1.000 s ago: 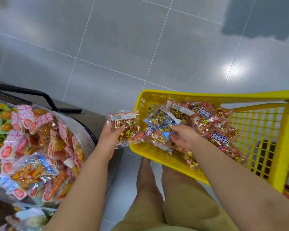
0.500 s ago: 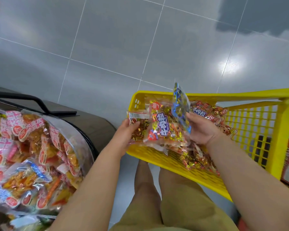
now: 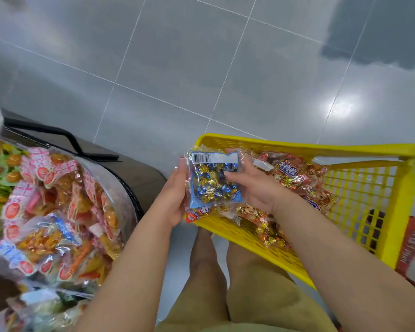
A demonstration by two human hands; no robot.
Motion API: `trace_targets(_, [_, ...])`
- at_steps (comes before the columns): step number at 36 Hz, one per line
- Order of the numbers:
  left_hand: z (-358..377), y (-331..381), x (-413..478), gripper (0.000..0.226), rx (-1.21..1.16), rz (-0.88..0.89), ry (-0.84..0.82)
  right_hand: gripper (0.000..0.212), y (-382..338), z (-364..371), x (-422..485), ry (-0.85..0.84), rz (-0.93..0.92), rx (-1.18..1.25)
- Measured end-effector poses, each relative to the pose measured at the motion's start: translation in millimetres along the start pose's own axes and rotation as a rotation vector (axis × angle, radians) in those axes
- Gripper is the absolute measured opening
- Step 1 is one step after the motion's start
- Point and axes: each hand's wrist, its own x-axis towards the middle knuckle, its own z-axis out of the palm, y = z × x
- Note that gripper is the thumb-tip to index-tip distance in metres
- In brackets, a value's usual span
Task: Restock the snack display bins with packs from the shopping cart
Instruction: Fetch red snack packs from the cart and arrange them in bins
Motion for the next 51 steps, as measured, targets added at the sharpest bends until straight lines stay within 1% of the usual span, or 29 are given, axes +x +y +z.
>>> trace_targets(2, [-7,-3,-7,0.072,-0.057,-0.012,0.091,0.036,-1,19,-1,0.057,0.006,0.001])
trace_targets(4, [-15,-5,-19,0.07,-0.17,-0.01,0.189,0.024,-2,35,-2,0.093,0.003,0.042])
trace_targets(6, [-25,-7,-33,0.072,-0.267,0.022,0.256,0.01,-2,50,-4,0.106,0.013,0.144])
trace_targets(7, [-31,-8,-41,0.073,-0.31,0.041,0.283,0.008,-3,56,-6,0.105,0.02,0.211])
trace_targets(10, [-48,-12,-67,0.073,-0.437,0.083,0.319,0.03,-6,75,-10,0.053,0.059,0.331])
trace_targets(14, [-70,-24,-101,0.068,-0.567,0.184,0.352,0.036,-11,109,-16,-0.032,0.014,0.346])
trace_targets(17, [-95,-34,-129,0.072,-0.641,0.245,0.386,0.04,-12,139,-21,-0.087,0.0,0.273])
trace_targets(20, [-129,-47,-160,0.074,-0.673,0.274,0.427,0.044,-2,173,-21,-0.085,-0.002,0.165])
trace_targets(25, [-186,-72,-216,0.077,-0.616,0.332,0.456,0.023,37,249,-23,-0.162,-0.006,-0.015])
trace_targets(27, [-207,-82,-240,0.068,-0.562,0.351,0.516,0.018,59,279,-26,-0.197,-0.006,-0.06])
trace_targets(28, [-216,-89,-250,0.067,-0.545,0.375,0.507,0.021,71,294,-27,-0.211,0.002,-0.08])
trace_targets(30, [-235,-103,-269,0.074,-0.531,0.423,0.427,0.018,95,322,-31,-0.247,0.028,-0.085])
trace_targets(31, [-244,-110,-279,0.073,-0.538,0.454,0.394,0.015,107,335,-33,-0.261,0.036,-0.079])
trace_targets(32, [-253,-117,-289,0.066,-0.546,0.487,0.37,0.014,117,347,-34,-0.263,0.037,-0.084])
trace_targets(33, [-264,-123,-297,0.059,-0.558,0.511,0.359,0.013,127,359,-35,-0.258,0.037,-0.092])
trace_targets(36, [-297,-144,-323,0.058,-0.589,0.575,0.379,0.015,156,394,-41,-0.243,0.035,-0.133])
trace_targets(37, [-310,-152,-332,0.051,-0.587,0.602,0.408,0.016,164,407,-43,-0.229,0.037,-0.161])
trace_targets(39, [-335,-169,-348,0.019,-0.59,0.632,0.504,0.017,180,430,-45,-0.205,0.031,-0.239])
trace_targets(40, [-347,-178,-358,0.01,-0.593,0.628,0.558,0.017,187,442,-45,-0.202,0.029,-0.282])
trace_targets(43, [-379,-200,-387,0.011,-0.584,0.635,0.695,0.017,205,478,-44,-0.213,0.041,-0.382])
trace_targets(45, [-399,-212,-406,0.028,-0.623,0.672,0.796,0.023,214,502,-43,-0.255,0.026,-0.489])
trace_targets(46, [-408,-216,-415,0.032,-0.643,0.693,0.846,0.026,218,513,-43,-0.282,0.017,-0.546])
trace_targets(49, [-429,-227,-439,0.028,-0.706,0.772,0.951,0.036,228,544,-43,-0.381,-0.014,-0.65])
trace_targets(51, [-441,-232,-456,0.029,-0.758,0.834,1.009,0.046,233,561,-38,-0.376,-0.132,-0.841])
